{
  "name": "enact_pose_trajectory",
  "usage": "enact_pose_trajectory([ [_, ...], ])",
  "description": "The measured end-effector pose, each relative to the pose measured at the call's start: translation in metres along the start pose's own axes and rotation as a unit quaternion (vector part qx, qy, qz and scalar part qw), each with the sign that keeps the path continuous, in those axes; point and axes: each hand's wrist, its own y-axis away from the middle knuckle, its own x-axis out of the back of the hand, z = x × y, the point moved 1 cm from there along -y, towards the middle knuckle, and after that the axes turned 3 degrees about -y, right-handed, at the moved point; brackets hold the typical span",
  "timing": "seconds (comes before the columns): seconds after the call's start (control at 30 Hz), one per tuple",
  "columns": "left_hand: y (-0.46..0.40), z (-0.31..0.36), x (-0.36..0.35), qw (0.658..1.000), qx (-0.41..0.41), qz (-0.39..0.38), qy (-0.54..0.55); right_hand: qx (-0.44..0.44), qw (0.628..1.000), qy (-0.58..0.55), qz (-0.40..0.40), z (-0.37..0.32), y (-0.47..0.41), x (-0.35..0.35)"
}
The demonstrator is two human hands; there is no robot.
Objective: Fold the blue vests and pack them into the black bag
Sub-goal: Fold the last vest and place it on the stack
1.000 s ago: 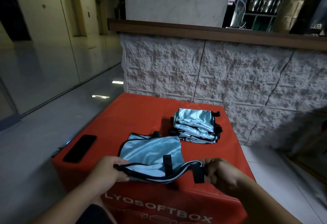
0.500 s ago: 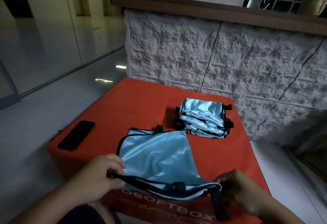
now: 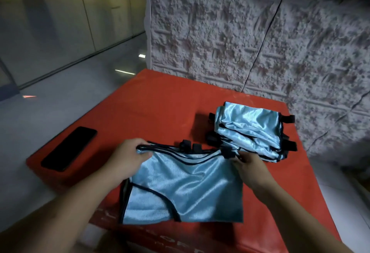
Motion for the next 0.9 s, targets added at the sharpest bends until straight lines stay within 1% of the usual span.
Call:
enact_pose_trajectory([
  [0.13, -0.033, -0.013, -0.015, 1.0, 0.01, 0.023, -0.018, -0.009, 0.997, 0.047, 0.061, 0.018, -0.031, -0.019],
  [0.2, -0.044, -0.023, -0.021, 0.999, 0.016, 0.043, -0.028, -0.011, 0.99, 0.109, 0.091, 0.021, -0.042, -0.027],
  [0.27, -0.051, -0.03, -0.023, 0.997, 0.016, 0.073, -0.038, -0.032, 0.978, 0.165, 0.121, 0.019, -0.047, -0.033],
  [0.37, -0.057, -0.041, -0.022, 0.994, 0.043, 0.084, -0.058, -0.072, 0.964, 0.2, 0.159, 0.01, -0.048, -0.041],
  [0.43, -0.055, -0.044, -0.019, 0.987, 0.062, 0.112, -0.097, -0.085, 0.954, 0.224, 0.182, 0.0, -0.045, -0.049],
  [0.47, -0.052, -0.043, -0.02, 0.981, 0.043, 0.136, -0.133, -0.08, 0.947, 0.237, 0.201, -0.004, -0.043, -0.052],
  [0.5, -0.045, -0.038, -0.021, 0.974, 0.005, 0.157, -0.166, -0.07, 0.941, 0.245, 0.222, -0.009, -0.04, -0.054],
  [0.53, -0.038, -0.031, -0.025, 0.969, -0.05, 0.161, -0.184, -0.055, 0.937, 0.252, 0.235, -0.014, -0.037, -0.057],
  [0.57, -0.029, -0.022, -0.031, 0.966, -0.108, 0.139, -0.191, -0.037, 0.936, 0.263, 0.233, -0.019, -0.031, -0.06],
  [0.6, -0.021, -0.014, -0.039, 0.963, -0.158, 0.098, -0.196, -0.01, 0.937, 0.275, 0.213, -0.023, -0.025, -0.065],
  [0.63, -0.014, -0.007, -0.05, 0.96, -0.192, 0.043, -0.199, 0.04, 0.941, 0.283, 0.18, -0.024, -0.019, -0.072],
  [0.67, -0.008, -0.004, -0.063, 0.957, -0.203, -0.02, -0.205, 0.122, 0.943, 0.278, 0.135, -0.021, -0.013, -0.08],
  [0.7, -0.005, -0.004, -0.077, 0.949, -0.199, -0.075, -0.234, 0.2, 0.939, 0.27, 0.073, -0.014, -0.008, -0.087],
  [0.73, -0.004, -0.007, -0.087, 0.931, -0.188, -0.111, -0.292, 0.248, 0.93, 0.273, -0.003, -0.007, -0.005, -0.095],
  [0.77, -0.004, -0.012, -0.095, 0.91, -0.175, -0.135, -0.35, 0.262, 0.92, 0.283, -0.074, 0.003, -0.004, -0.1],
  [0.8, -0.004, -0.017, -0.099, 0.896, -0.163, -0.144, -0.386, 0.249, 0.912, 0.305, -0.116, 0.013, -0.004, -0.103],
  [0.83, -0.003, -0.022, -0.1, 0.891, -0.151, -0.141, -0.404, 0.224, 0.906, 0.338, -0.122, 0.023, -0.005, -0.105],
  [0.9, -0.001, -0.03, -0.1, 0.892, -0.115, -0.128, -0.417, 0.185, 0.893, 0.399, -0.094, 0.032, -0.004, -0.105],
])
